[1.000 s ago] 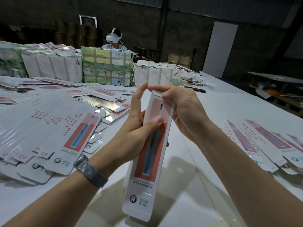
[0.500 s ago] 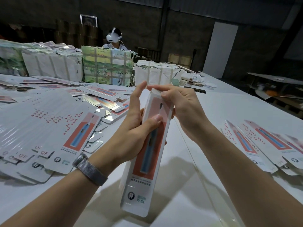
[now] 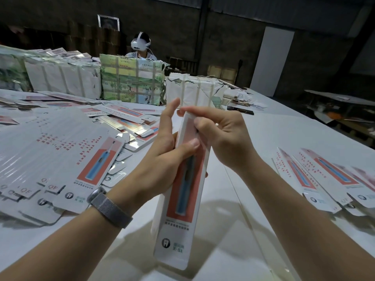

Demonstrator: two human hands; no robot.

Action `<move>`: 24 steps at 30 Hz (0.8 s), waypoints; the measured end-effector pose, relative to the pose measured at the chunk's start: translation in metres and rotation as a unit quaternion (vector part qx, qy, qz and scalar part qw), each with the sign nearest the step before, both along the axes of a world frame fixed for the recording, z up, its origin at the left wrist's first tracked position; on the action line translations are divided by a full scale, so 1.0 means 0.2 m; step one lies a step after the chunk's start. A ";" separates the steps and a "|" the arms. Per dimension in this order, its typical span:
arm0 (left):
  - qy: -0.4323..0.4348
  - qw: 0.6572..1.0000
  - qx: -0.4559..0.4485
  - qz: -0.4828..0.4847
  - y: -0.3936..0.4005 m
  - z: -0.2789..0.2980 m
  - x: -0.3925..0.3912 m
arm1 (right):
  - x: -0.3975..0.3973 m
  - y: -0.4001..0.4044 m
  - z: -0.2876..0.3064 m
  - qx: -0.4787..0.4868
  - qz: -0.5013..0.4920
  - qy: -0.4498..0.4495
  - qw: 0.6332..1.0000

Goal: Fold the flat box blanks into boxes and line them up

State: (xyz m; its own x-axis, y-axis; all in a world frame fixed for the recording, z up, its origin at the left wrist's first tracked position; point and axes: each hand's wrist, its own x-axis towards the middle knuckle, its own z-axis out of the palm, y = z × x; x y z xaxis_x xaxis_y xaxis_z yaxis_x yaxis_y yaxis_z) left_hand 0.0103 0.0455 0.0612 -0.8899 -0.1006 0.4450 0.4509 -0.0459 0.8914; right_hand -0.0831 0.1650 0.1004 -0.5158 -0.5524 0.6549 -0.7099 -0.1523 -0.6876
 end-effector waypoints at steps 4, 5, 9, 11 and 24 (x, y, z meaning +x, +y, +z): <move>-0.001 1.000 -0.004 0.004 0.00 0.00 -0.01 | 0.00 0.01 -0.01 -0.005 0.001 0.016 1.000; 0.004 1.000 -0.010 0.012 -0.01 0.00 -0.01 | 0.00 0.00 -0.01 -0.005 0.009 0.013 1.000; 0.029 0.998 -0.032 0.043 -0.01 -0.01 -0.01 | -0.01 0.01 0.00 0.029 0.051 -0.021 0.998; 0.029 0.998 -0.023 0.050 0.00 -0.01 -0.02 | -0.01 0.01 0.02 0.092 0.020 0.000 0.996; -0.022 0.970 0.231 -0.068 -0.04 0.00 -0.04 | 0.09 0.00 0.09 0.297 -0.132 0.088 0.942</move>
State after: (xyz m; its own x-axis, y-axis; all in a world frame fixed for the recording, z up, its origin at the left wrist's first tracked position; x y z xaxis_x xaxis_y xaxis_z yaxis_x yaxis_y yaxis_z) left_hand 0.0021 0.0380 0.0607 -0.9261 -0.1611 0.3411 0.3745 -0.5015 0.7799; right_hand -0.0659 0.1657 0.1190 -0.5984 -0.7160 0.3596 -0.7803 0.4189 -0.4644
